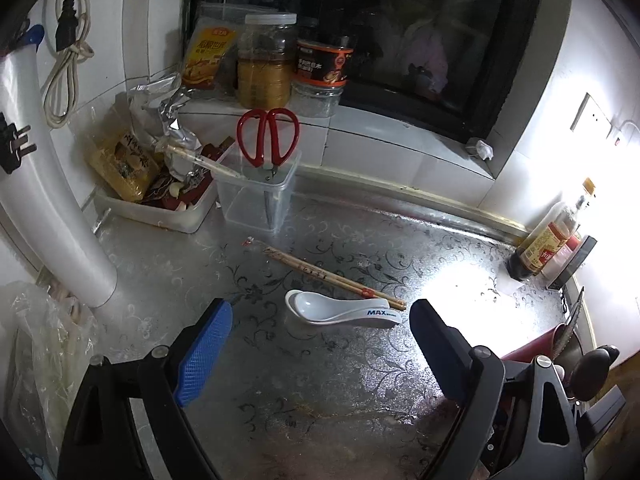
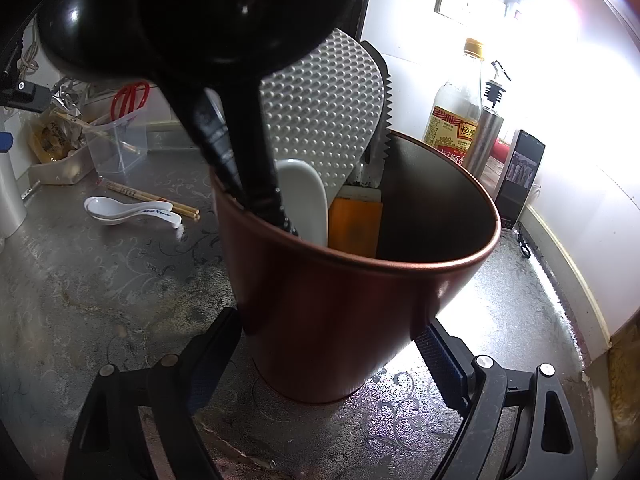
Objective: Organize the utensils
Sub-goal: 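Move the open left tool back over the white MAX spoon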
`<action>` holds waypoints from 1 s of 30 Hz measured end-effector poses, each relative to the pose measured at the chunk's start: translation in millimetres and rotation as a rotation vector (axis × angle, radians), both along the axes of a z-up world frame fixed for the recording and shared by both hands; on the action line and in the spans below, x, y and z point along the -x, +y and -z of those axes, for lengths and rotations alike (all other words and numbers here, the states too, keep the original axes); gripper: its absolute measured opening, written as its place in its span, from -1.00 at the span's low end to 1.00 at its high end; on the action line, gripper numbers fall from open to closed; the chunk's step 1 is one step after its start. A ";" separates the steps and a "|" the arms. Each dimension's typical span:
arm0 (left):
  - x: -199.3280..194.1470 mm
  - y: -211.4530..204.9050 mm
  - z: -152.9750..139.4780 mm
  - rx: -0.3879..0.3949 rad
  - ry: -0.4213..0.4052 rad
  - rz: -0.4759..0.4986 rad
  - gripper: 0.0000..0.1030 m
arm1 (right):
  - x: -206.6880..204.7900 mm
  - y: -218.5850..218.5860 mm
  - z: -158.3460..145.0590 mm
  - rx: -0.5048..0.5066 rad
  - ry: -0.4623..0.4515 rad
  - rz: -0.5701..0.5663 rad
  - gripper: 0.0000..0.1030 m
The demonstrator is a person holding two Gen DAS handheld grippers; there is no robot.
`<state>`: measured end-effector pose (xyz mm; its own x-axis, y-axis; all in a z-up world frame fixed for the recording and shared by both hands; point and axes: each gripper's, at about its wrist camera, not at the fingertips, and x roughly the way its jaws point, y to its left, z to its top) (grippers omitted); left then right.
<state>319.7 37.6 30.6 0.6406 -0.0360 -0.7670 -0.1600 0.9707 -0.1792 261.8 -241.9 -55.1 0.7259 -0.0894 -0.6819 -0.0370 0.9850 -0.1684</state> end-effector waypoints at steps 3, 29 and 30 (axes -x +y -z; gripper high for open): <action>-4.4 14.3 13.5 0.021 0.036 -0.056 0.76 | -0.1 0.0 0.0 0.000 0.000 0.000 0.73; -29.6 70.9 93.5 0.301 0.113 -0.178 0.77 | 0.9 4.2 0.8 0.003 0.002 0.001 0.74; -34.2 70.8 95.4 0.311 0.119 -0.172 0.77 | 1.3 4.7 0.9 0.003 0.002 0.001 0.74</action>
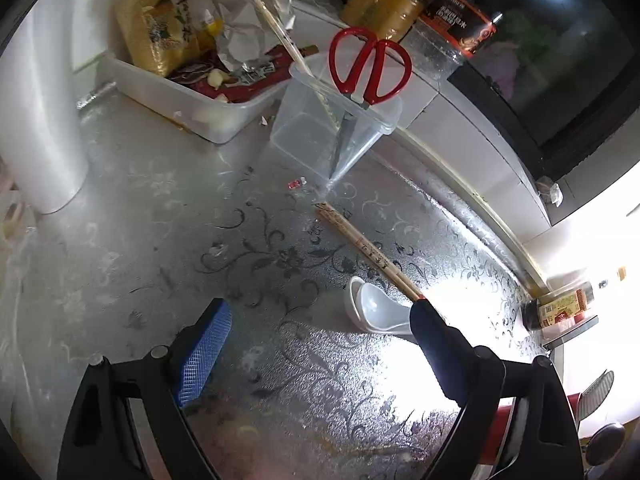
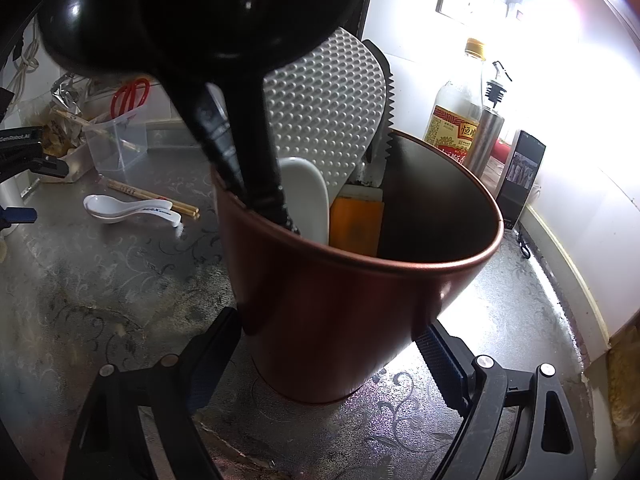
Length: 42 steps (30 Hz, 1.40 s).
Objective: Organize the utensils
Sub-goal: 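Move the open left tool back over the white MAX spoon, then close the left tool on the white MAX spoon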
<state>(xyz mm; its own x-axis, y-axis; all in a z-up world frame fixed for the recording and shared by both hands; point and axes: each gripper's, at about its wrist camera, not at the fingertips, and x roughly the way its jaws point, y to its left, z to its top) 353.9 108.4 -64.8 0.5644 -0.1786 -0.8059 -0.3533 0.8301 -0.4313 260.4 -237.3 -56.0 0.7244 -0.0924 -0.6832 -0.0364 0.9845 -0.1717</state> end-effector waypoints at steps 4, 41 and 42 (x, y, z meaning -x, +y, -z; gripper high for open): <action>-19.2 -3.3 7.6 0.028 0.040 0.025 0.77 | 0.0 0.0 0.1 0.001 0.000 0.000 0.74; -26.9 -31.6 33.1 0.071 0.066 0.142 -0.81 | -0.9 1.1 -0.3 0.002 0.001 0.000 0.74; -23.3 -31.4 33.0 0.074 0.066 0.144 -0.81 | -0.7 1.4 -0.3 0.002 0.001 0.000 0.74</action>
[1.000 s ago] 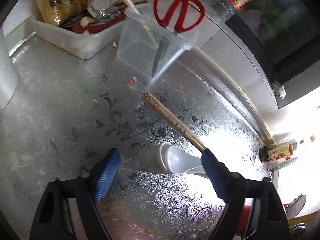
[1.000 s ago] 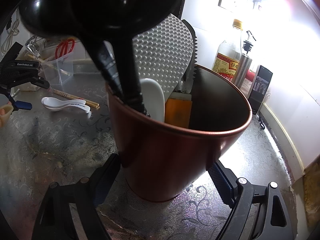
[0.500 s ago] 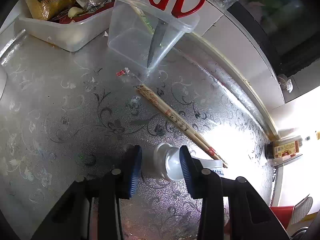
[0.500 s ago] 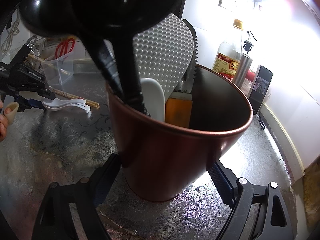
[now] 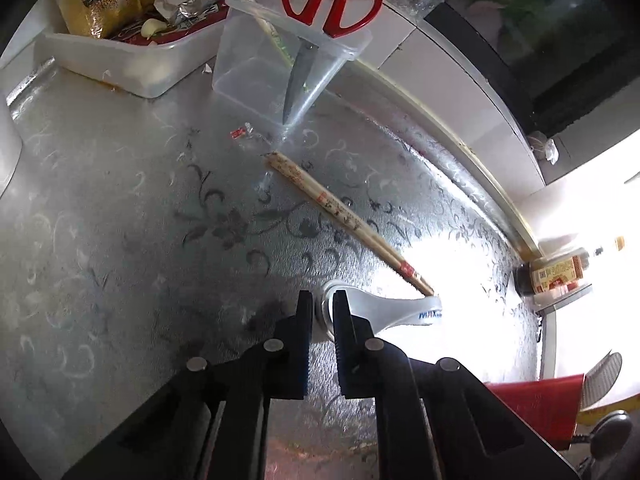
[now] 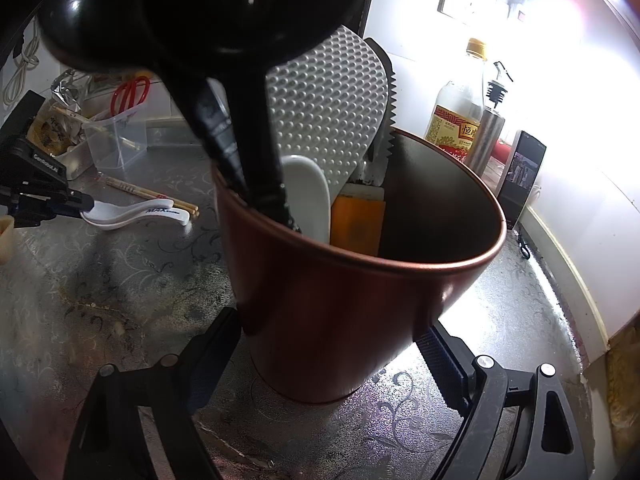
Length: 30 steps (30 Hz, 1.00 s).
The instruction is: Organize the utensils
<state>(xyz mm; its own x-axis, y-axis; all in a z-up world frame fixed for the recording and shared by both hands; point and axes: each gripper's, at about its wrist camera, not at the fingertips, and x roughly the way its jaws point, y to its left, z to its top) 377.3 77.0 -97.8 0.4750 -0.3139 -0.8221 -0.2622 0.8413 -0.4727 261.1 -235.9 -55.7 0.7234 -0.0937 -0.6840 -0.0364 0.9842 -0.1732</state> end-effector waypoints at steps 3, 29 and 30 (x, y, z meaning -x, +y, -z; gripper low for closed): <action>8.4 0.1 -0.4 -0.007 0.001 0.011 -0.81 | -0.5 -0.4 -0.1 0.000 0.000 0.000 0.74; -25.8 -39.1 -2.8 -0.123 0.066 0.157 -0.81 | 1.8 -1.9 1.9 0.002 0.002 -0.001 0.75; -25.1 -42.0 0.1 -0.113 0.073 0.167 -0.81 | 1.2 -1.5 1.9 0.002 0.002 -0.002 0.75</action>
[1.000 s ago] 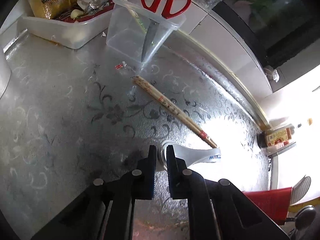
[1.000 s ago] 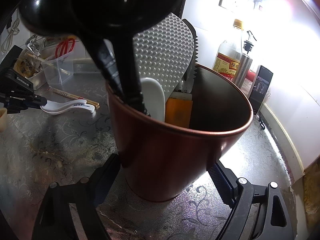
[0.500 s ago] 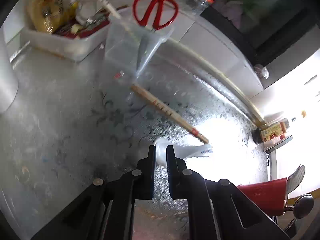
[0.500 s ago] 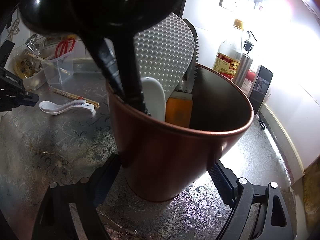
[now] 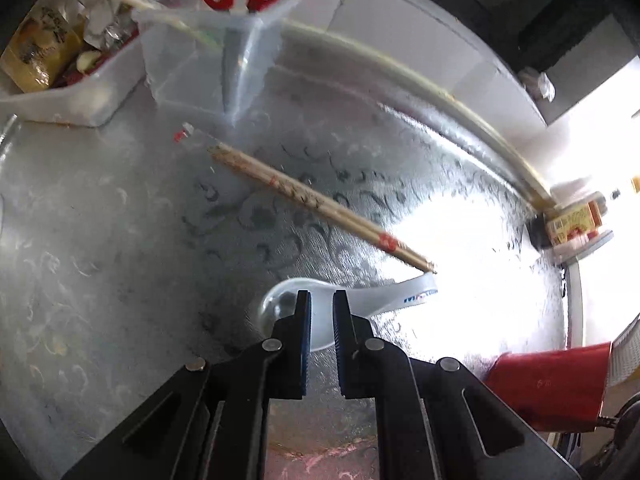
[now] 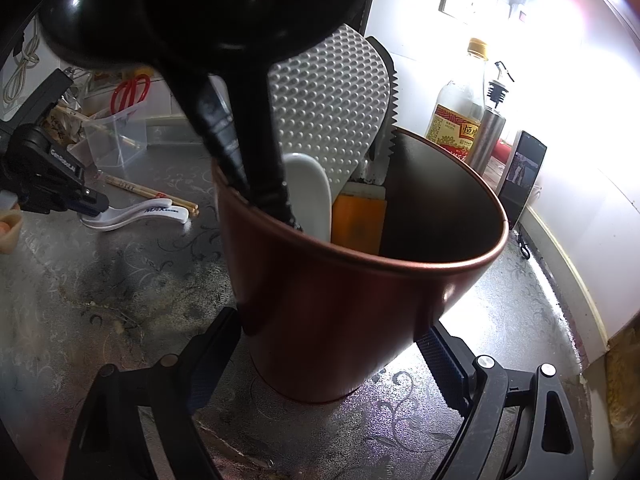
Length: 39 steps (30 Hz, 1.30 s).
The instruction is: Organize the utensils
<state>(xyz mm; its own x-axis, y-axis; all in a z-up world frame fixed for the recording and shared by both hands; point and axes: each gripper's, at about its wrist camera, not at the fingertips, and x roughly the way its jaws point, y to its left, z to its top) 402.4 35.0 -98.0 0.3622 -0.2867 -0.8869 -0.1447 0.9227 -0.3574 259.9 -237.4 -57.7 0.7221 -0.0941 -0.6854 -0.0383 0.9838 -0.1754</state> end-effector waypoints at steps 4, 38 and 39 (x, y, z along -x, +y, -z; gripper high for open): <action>5.7 -12.8 3.2 0.027 0.007 0.040 -0.81 | 1.6 -0.7 0.3 0.003 0.002 -0.001 0.75; 34.1 18.8 2.2 0.096 -0.045 -0.086 -0.42 | 2.9 -2.5 -1.1 0.003 0.005 -0.002 0.75; 32.6 16.8 3.8 0.094 -0.043 -0.082 -0.42 | 2.3 -2.1 -1.1 0.003 0.005 -0.001 0.75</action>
